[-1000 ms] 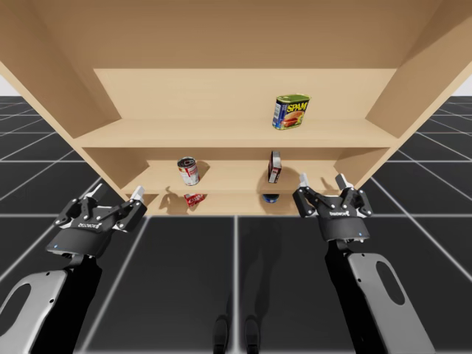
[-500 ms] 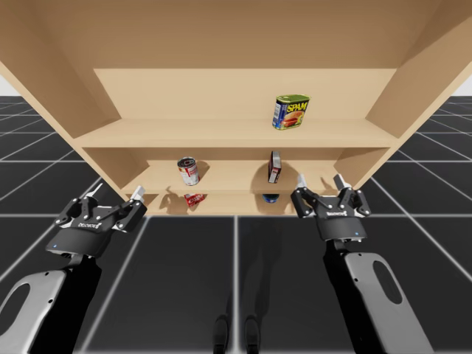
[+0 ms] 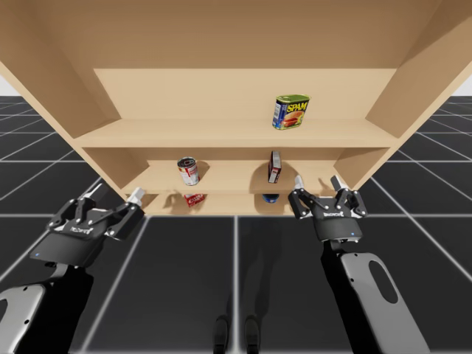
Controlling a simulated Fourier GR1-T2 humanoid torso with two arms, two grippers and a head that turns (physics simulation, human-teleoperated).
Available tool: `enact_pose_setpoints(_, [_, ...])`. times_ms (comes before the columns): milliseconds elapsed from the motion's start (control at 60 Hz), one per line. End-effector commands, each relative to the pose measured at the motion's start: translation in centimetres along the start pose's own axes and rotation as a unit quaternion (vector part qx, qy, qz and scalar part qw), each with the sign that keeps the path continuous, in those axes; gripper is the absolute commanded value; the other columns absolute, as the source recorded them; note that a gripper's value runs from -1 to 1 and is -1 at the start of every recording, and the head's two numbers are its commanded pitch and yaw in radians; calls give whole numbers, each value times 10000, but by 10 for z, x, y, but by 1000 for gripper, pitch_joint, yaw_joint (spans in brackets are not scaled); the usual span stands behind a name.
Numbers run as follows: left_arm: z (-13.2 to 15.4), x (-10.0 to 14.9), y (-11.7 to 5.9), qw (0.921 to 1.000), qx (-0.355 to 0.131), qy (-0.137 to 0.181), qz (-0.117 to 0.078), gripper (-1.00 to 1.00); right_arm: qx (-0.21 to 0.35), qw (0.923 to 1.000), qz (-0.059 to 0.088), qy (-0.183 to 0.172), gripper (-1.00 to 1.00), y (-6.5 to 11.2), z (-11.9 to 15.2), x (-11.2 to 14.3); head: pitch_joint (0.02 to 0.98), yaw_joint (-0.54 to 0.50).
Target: Find the gelatin box on the shelf and bring it to me.
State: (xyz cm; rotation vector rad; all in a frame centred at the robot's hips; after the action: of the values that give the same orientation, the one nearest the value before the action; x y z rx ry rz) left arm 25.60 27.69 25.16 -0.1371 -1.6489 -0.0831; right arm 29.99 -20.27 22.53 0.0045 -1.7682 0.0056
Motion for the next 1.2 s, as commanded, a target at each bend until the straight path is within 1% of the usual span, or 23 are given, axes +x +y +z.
enact_pose_setpoints(17, [17,18,-5,9994,-346,11,-60,-1000,-13,10000,0,12,-1000,0,0,-1,725,291])
enact_pose_setpoints(67, [25,21,-3,9977,-647,148,-127,-1000,-14,10000,-11,10,-1000,-1,0,0,728,300])
enact_pose_setpoints(100, [27,21,-2,9970,-723,204,-187,-1000,-15,10000,-15,9,-1000,-1,0,0,729,302])
enact_pose_setpoints(117, [31,19,0,9957,-819,301,-302,-1000,-16,10000,-20,9,-1000,-1,0,0,730,305])
enact_pose_setpoints(233, [41,8,7,9920,-1057,519,-450,-1000,-21,10000,-36,-1,-1000,-1,0,0,729,310])
enact_pose_setpoints(283, [44,-1,12,9904,-1184,612,-373,-1000,-20,10000,-39,0,-1000,-1,0,0,729,312])
enact_pose_setpoints(350, [46,-13,16,9890,-1285,567,-471,-1000,-19,10000,-37,-1,-1000,-2,0,0,727,314])
enact_pose_setpoints(383, [45,-20,17,9891,-1322,481,-447,-1000,-20,10000,-42,-1,-1000,-2,0,0,727,317])
enact_pose_setpoints(417, [44,-25,19,9874,-1424,483,-484,-1000,-22,10000,-45,-2,-1000,-2,0,0,727,320])
enact_pose_setpoints(483, [42,-33,20,9845,-1608,569,-404,-1000,-26,10000,-47,-1,-1000,-2,0,0,727,322])
enact_pose_setpoints(633, [24,-62,16,9776,-1826,949,-452,-1000,-22,10000,-38,2,-1000,-3,-1,0,731,315])
enact_pose_setpoints(717, [14,-74,13,9743,-1944,1070,-379,-1000,-21,10000,-34,1,-1000,-3,-1,0,733,314])
enact_pose_setpoints(750, [7,-81,10,9725,-2000,1109,-442,-1000,-21,10000,-33,5,-1000,-3,-1,0,733,312])
enact_pose_setpoints(800, [0,-85,7,9703,-2094,1163,-350,-1000,-23,10000,-40,4,-1000,-4,-1,0,735,311])
enact_pose_setpoints(850, [-9,-90,2,9686,-2133,1219,-374,-1000,-24,10000,-34,5,-1000,-4,-1,0,737,310])
enact_pose_setpoints(900, [-18,-94,-2,9655,-2212,1340,-319,-1000,-23,10000,-32,3,-1000,-4,-1,0,738,307])
enact_pose_setpoints(933, [-23,-96,-5,9652,-2213,1337,-381,-1000,-25,10000,-34,5,-1000,-4,-1,0,738,306])
enact_pose_setpoints(983, [-31,-99,-9,9626,-2290,1412,-328,-1000,-25,10000,-36,6,-1000,-4,-1,0,740,304])
enact_pose_setpoints(1033, [-36,-101,-11,9627,-2295,1389,-354,-1000,-24,10000,-34,3,-1000,-4,-1,0,741,303])
enact_pose_setpoints(1067, [-43,-104,-13,9617,-2344,1382,-322,-1000,-19,10000,-34,5,-1000,-4,-2,0,742,301])
enact_pose_setpoints(1117, [-49,-108,-14,9627,-2301,1375,-380,-1000,-20,10000,-32,1,-1000,-5,-2,0,742,300])
enact_pose_setpoints(1167, [-56,-111,-15,9622,-2299,1437,-273,-1000,-23,10000,-25,-8,-1000,-5,-2,0,744,300])
enact_pose_setpoints(1200, [-59,-112,-14,9626,-2272,1449,-284,-1000,-25,10000,-12,-14,-1000,-6,-3,0,743,299])
